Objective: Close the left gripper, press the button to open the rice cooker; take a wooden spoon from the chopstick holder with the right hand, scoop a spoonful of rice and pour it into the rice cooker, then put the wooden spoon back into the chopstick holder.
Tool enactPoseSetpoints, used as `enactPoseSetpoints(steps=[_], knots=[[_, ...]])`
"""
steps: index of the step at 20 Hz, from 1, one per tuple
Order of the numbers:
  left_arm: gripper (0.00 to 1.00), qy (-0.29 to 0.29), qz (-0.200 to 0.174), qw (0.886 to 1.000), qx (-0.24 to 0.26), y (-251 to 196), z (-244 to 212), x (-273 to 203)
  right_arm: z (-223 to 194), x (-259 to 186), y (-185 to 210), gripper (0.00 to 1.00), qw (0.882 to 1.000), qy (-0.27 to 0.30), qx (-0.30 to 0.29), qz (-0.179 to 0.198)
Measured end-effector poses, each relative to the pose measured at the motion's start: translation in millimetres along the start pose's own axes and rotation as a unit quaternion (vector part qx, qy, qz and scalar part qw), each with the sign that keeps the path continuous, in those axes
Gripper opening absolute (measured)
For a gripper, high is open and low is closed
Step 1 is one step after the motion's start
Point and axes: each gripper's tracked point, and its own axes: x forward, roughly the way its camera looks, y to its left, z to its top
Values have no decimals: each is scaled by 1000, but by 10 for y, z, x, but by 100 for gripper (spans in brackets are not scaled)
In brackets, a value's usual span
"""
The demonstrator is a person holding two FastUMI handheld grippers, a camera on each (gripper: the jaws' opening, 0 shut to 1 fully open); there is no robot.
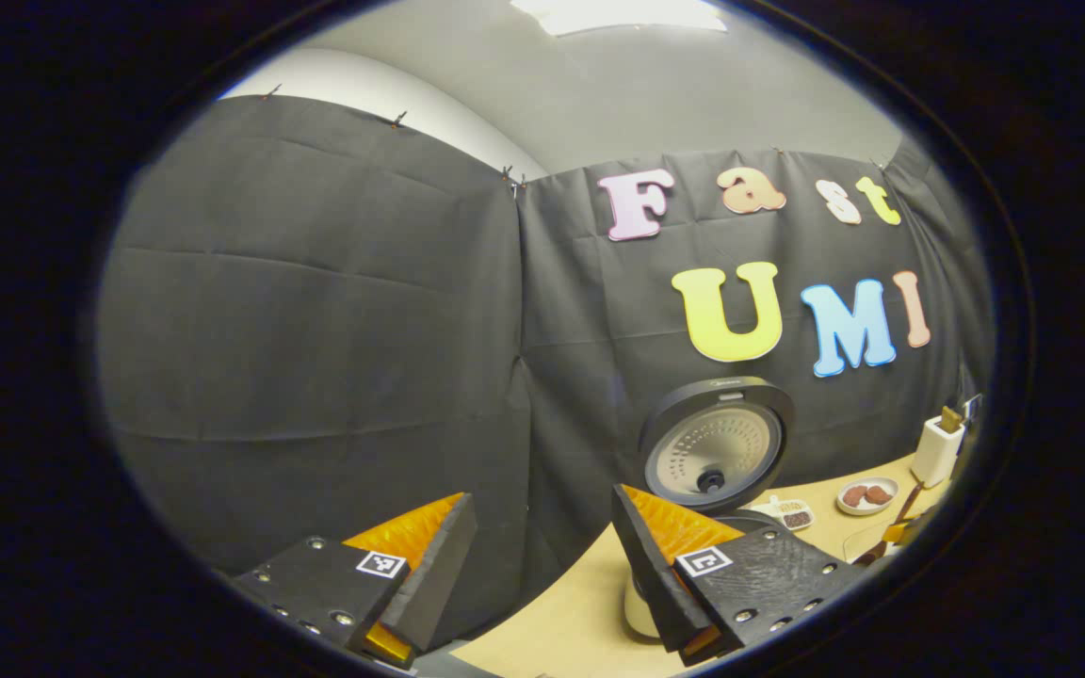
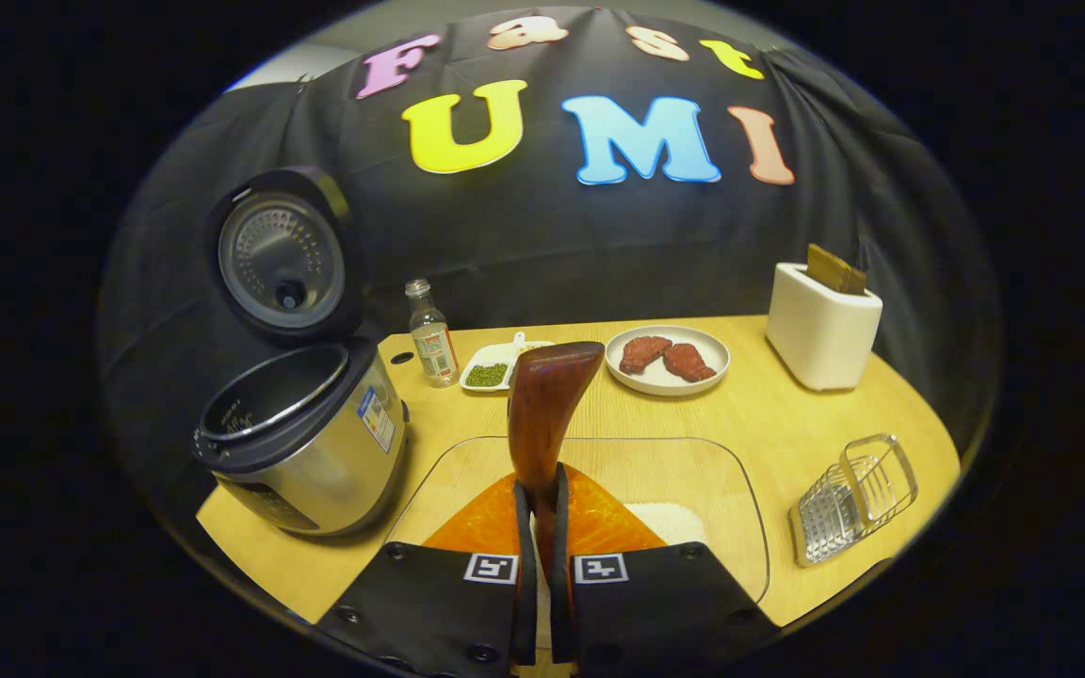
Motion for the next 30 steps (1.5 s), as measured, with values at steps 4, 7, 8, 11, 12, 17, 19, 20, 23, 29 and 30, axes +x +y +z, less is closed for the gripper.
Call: enactPoseSetpoints(steps=[4, 7, 8, 11, 12, 17, 19, 20, 23, 29, 30], knots=[[87, -7, 2, 1000, -2, -29, 55, -38, 9, -12, -201, 7, 989, 36, 140, 5], [87, -11, 3, 1000, -4, -30, 119, -79, -45, -32, -406, 8, 971, 58, 233, 3], [87, -12, 4, 1000, -3, -40, 126, -94, -52, -41, -467, 7, 964, 64, 259, 3], [87, -15, 4, 1000, 1, -60, 144, -131, -11, -87, -593, 7, 946, 66, 317, 11], [87, -15, 4, 1000, 2, -66, 162, -139, 36, -116, -632, 8, 939, 63, 337, 15], [87, -19, 3, 1000, -1, -118, 200, -172, 354, -257, -744, 7, 909, 43, 412, 41], [88, -18, 2, 1000, -2, -131, 195, -167, 491, -295, -744, 4, 899, 35, 434, 53], [88, -19, 2, 1000, -3, -146, 202, -161, 566, -326, -735, 7, 894, 32, 443, 59], [88, -20, 0, 1000, -2, -145, 188, -165, 760, -359, -602, 7, 883, 26, 461, 82], [87, -22, 12, 1000, -5, 40, 182, -168, 1091, -305, -95, 7, 876, 26, 464, 130], [87, -20, 15, 1000, -6, 75, 150, -170, 1143, -281, 8, 7, 874, 26, 464, 138]])
